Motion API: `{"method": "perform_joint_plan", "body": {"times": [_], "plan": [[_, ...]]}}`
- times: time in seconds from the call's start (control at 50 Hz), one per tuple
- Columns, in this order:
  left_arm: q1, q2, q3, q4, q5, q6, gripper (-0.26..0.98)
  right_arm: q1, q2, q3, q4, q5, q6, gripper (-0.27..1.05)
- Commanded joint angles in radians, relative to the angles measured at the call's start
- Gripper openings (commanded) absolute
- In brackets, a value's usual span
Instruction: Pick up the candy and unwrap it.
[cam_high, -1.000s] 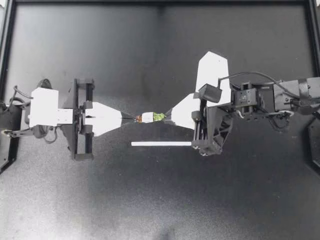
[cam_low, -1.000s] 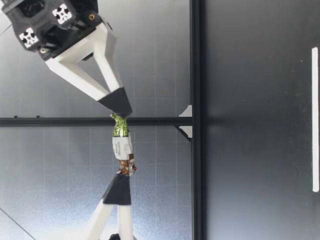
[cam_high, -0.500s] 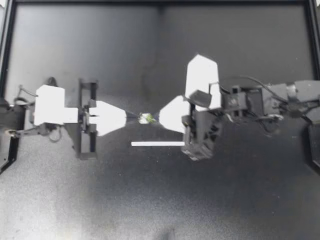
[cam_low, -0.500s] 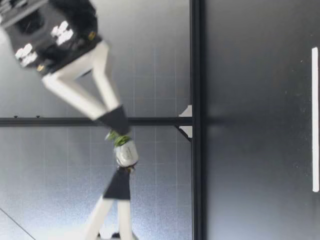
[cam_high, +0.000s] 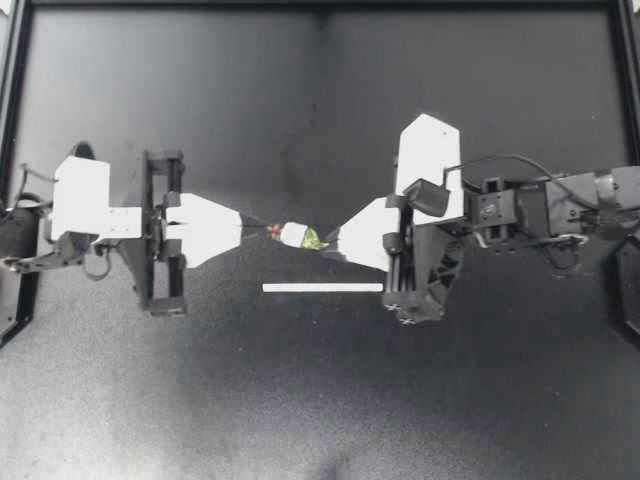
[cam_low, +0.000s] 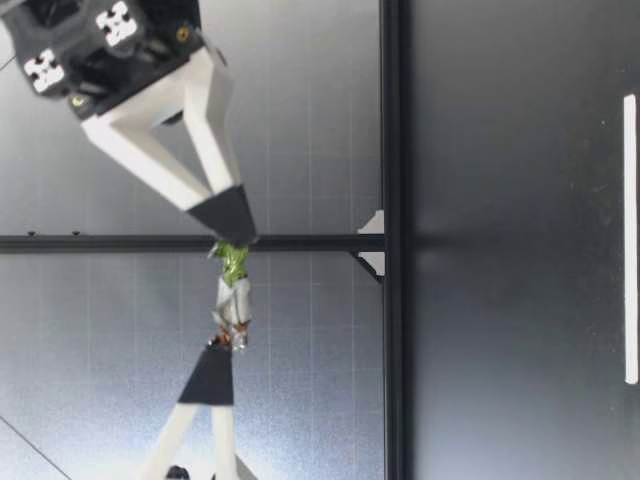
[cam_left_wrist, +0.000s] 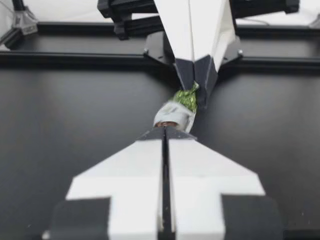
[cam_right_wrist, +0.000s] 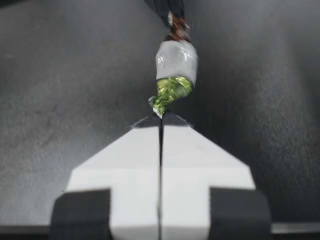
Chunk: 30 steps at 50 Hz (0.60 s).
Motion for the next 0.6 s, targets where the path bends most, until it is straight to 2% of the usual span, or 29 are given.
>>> {"method": "perform_joint_plan", "body": {"times": [0.0, 0.38, 0.48, 0.58], "plan": [[0.002, 0.0, -0.028, 0.003, -0.005, -0.012, -0.22, 0.006, -0.002, -0.034, -0.002, -0.012, -0.003, -0.23], [-0.005, -0.02, -0.018, 0.003, -0.005, -0.06, -0.22, 0.005, -0.003, -0.012, 0.0, -0.014, 0.005, -0.2], [-0.005, -0.02, -0.018, 0.003, -0.003, -0.078, -0.22, 0.005, 0.003, -0.008, 0.0, -0.014, 0.006, -0.14], [-0.005, -0.02, -0.018, 0.003, -0.003, -0.089, -0.22, 0.005, 0.012, -0.006, -0.002, -0.014, 0.006, 0.01]]}}
